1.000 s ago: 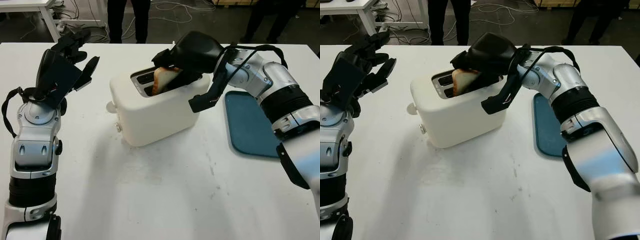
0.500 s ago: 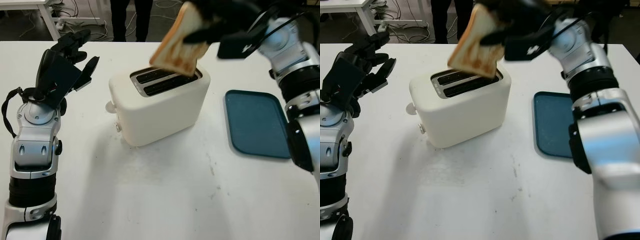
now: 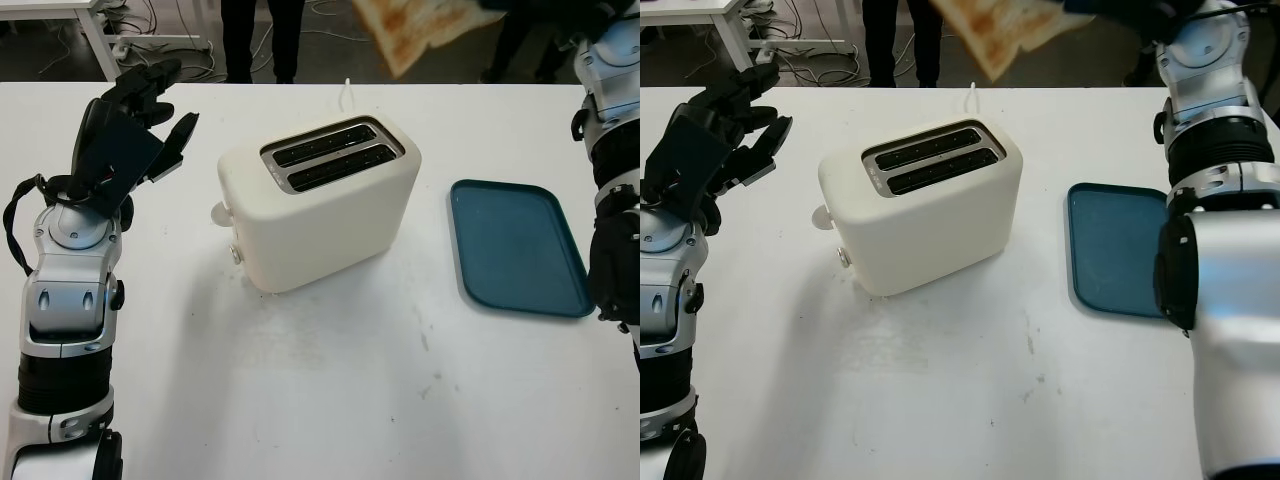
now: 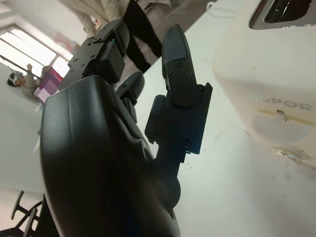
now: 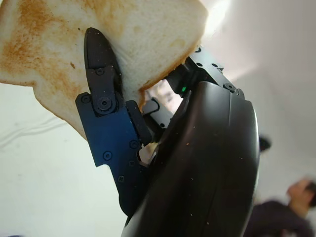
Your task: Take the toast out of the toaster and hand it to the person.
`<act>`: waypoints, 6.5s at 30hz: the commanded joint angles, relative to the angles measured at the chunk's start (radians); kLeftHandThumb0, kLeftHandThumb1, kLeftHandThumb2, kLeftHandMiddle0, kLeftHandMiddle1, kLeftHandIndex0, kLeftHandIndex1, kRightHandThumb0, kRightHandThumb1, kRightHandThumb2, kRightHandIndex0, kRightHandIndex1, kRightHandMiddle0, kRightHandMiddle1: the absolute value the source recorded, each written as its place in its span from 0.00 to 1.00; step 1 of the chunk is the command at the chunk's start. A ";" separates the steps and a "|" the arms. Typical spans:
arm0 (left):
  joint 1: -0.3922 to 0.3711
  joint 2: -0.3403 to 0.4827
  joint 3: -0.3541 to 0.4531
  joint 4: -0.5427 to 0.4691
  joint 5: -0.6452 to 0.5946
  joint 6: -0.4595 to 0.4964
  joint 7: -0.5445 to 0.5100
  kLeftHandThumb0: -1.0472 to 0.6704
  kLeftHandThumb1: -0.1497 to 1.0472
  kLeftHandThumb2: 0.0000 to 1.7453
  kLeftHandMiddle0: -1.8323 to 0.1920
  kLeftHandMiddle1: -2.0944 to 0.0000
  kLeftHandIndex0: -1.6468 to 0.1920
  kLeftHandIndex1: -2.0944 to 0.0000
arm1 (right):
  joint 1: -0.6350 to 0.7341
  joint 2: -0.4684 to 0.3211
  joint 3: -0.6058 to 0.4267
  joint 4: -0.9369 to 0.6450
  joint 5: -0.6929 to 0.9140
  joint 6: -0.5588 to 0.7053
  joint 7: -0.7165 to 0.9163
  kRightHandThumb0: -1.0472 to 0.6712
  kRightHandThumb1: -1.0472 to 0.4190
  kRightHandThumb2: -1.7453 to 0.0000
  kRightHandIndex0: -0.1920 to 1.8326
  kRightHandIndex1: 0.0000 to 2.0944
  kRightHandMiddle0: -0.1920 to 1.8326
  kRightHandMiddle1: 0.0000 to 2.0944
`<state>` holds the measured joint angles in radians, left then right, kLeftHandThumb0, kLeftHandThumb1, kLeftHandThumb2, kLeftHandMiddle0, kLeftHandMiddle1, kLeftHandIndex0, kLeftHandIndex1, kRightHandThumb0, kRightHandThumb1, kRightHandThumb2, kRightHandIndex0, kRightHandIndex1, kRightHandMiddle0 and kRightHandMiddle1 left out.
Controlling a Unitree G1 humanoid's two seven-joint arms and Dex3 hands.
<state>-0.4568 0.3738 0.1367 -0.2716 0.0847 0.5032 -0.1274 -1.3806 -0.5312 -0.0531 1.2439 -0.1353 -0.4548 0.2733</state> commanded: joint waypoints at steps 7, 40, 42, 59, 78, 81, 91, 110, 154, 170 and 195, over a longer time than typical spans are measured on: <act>0.005 0.000 0.006 0.000 -0.004 -0.005 0.001 0.35 0.89 0.26 0.91 0.61 0.72 0.93 | 0.030 0.042 -0.045 0.045 0.020 0.163 -0.207 0.36 0.09 0.79 0.54 0.83 0.41 0.83; 0.015 0.001 0.005 -0.006 0.004 -0.006 0.004 0.35 0.89 0.27 0.90 0.60 0.73 0.93 | 0.172 0.158 -0.028 0.089 -0.056 0.299 -0.513 0.50 0.09 0.80 0.44 0.83 0.34 0.74; 0.017 0.001 0.005 -0.006 0.005 -0.011 0.005 0.35 0.89 0.27 0.90 0.60 0.72 0.93 | 0.176 0.161 -0.016 0.091 -0.067 0.308 -0.520 0.50 0.09 0.80 0.46 0.83 0.33 0.81; 0.010 -0.004 0.006 -0.010 -0.002 0.007 0.003 0.35 0.89 0.27 0.91 0.61 0.74 0.93 | 0.190 0.170 -0.038 0.091 -0.039 0.318 -0.493 0.50 0.09 0.79 0.46 0.83 0.30 0.83; 0.010 -0.009 0.014 -0.002 -0.013 -0.006 0.003 0.35 0.89 0.27 0.91 0.60 0.74 0.93 | 0.183 0.170 -0.057 0.086 -0.028 0.316 -0.490 0.50 0.09 0.78 0.46 0.83 0.27 0.83; 0.012 -0.006 0.010 -0.005 -0.009 -0.007 0.005 0.35 0.89 0.27 0.91 0.60 0.74 0.92 | 0.183 0.170 -0.059 0.087 -0.026 0.315 -0.482 0.50 0.09 0.78 0.46 0.83 0.27 0.83; 0.014 0.003 0.006 -0.004 0.001 -0.015 0.001 0.35 0.89 0.27 0.91 0.59 0.73 0.92 | 0.183 0.172 -0.056 0.086 -0.032 0.315 -0.488 0.51 0.09 0.78 0.45 0.83 0.28 0.83; 0.015 -0.001 0.006 -0.007 0.008 -0.012 0.007 0.35 0.89 0.27 0.90 0.59 0.73 0.91 | 0.190 0.168 -0.060 0.088 -0.030 0.298 -0.467 0.51 0.09 0.77 0.46 0.83 0.30 0.83; 0.080 -0.041 0.039 -0.103 -0.013 0.038 0.030 0.35 0.89 0.26 0.90 0.61 0.74 0.90 | 0.360 0.155 -0.017 -0.076 -0.005 0.096 -0.146 0.23 0.09 0.61 0.13 0.01 0.12 0.01; 0.324 -0.216 0.065 -0.363 -0.070 0.065 0.118 0.31 0.89 0.29 0.90 0.65 0.77 0.92 | 1.062 0.273 -0.037 -0.957 0.201 0.234 -0.034 0.19 0.09 0.49 0.09 0.00 0.09 0.00; 0.583 -0.412 -0.130 -0.158 0.029 -0.275 0.258 0.23 0.89 0.31 0.90 0.68 0.76 0.95 | 1.470 0.491 0.090 -1.326 0.300 0.335 -0.046 0.25 0.09 0.48 0.09 0.00 0.09 0.00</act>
<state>0.1206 -0.0326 0.0109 -0.4330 0.1200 0.2379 0.1269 0.0885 -0.0434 0.0375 -0.0904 0.1804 -0.1036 0.2342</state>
